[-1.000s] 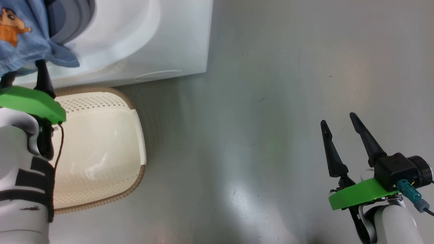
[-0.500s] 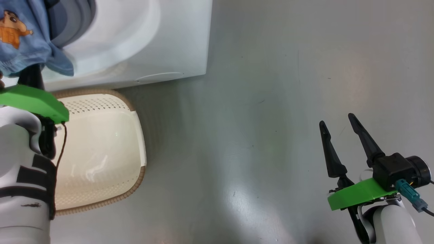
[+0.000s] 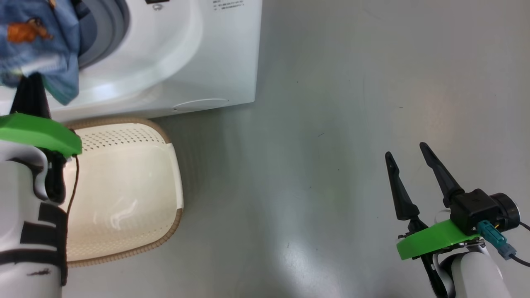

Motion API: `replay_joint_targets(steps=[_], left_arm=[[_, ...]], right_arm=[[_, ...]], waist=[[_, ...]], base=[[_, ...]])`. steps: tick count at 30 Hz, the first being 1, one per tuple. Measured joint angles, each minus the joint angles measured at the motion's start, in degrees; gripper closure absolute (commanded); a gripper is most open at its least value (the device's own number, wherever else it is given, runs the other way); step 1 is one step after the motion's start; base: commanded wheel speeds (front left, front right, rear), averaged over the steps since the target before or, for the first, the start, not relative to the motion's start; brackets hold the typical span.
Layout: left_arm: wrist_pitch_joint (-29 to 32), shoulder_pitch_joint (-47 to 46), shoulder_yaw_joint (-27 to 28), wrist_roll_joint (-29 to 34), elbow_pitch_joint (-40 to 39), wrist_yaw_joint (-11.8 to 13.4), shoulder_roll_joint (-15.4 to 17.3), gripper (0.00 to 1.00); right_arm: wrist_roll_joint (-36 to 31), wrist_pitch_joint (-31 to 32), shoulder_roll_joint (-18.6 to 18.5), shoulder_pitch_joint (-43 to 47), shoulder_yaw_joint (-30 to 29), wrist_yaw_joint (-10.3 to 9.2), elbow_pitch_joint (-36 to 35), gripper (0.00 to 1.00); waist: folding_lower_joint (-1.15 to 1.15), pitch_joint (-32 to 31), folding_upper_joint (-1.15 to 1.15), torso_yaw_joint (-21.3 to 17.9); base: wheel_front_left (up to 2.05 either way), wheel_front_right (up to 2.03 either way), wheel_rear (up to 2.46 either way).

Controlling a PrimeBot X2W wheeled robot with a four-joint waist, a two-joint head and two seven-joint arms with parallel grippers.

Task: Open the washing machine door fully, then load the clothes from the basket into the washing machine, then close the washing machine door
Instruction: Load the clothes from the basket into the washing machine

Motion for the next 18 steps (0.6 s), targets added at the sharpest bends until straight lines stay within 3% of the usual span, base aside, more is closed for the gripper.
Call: replay_joint_targets(steps=[10,18], left_arm=[[0.59,2.98,0.98,-0.82,-14.27,-0.20,1.21,1.00],[5.77,-6.87,1.54,-1.42,-14.67,-0.27,8.95,1.00]], right_arm=[[0.86,-0.07,-0.01,-0.01,0.07,0.00,0.02,0.00],[1.04,-0.48,0.00,-1.38,0.36,0.00,0.02,0.00]], waist=[[0.00,1.33,0.00,0.43],[0.00,3.95,0.00,-0.94]], base=[[0.00,0.00,0.00],[0.00,0.00,0.00]])
